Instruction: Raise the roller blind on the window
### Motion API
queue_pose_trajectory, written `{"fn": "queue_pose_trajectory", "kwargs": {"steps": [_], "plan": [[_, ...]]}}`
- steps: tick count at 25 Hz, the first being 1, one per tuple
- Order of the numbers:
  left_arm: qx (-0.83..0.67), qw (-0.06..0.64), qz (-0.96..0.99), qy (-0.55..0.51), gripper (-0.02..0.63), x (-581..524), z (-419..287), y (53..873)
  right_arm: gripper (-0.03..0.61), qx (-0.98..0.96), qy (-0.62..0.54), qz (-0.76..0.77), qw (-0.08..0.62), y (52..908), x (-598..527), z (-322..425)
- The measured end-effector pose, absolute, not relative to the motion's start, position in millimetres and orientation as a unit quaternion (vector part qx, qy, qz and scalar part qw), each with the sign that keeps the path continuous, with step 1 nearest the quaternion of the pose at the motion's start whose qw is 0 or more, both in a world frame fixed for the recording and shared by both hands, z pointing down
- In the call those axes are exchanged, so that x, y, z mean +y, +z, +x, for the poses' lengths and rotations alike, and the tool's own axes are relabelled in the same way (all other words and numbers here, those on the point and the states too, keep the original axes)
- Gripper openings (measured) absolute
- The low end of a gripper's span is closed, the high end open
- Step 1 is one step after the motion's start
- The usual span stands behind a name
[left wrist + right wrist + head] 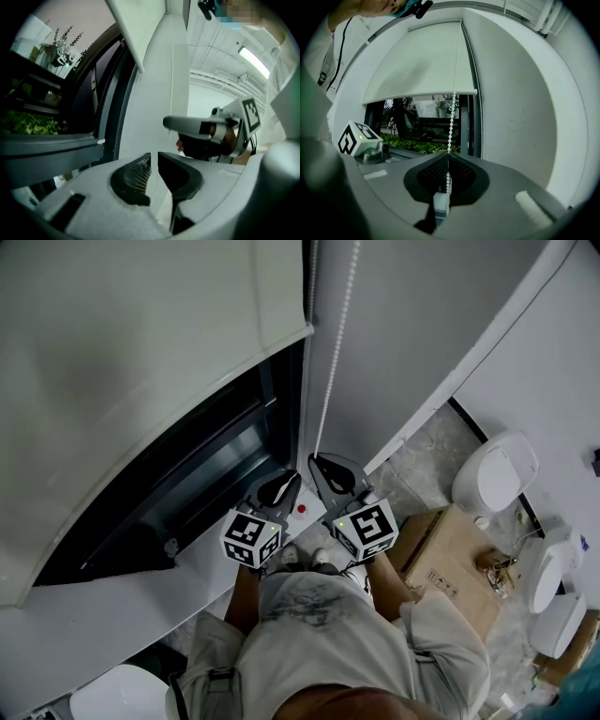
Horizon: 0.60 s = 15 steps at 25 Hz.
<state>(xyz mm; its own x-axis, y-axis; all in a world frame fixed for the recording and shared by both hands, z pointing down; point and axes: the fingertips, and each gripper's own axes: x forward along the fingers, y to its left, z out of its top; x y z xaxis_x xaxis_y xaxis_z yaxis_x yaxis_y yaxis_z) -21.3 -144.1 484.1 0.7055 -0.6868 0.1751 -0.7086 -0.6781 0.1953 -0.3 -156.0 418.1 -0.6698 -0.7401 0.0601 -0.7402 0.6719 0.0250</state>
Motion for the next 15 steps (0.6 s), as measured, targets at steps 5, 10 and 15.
{"fn": "queue_pose_trajectory", "kwargs": {"steps": [5, 10, 15], "plan": [[-0.375, 0.068, 0.924, 0.008, 0.064, -145, -19, 412, 0.011, -0.914, 0.001, 0.404, 0.031, 420, -155, 1], [-0.363, 0.01, 0.931, -0.034, 0.083, -147, -8, 343, 0.012, -0.915, -0.001, 0.403, 0.031, 418, -153, -1], [-0.357, -0.034, 0.932, -0.049, 0.087, -152, 5, 292, 0.012, -0.916, -0.002, 0.401, 0.033, 418, -150, 2]]}}
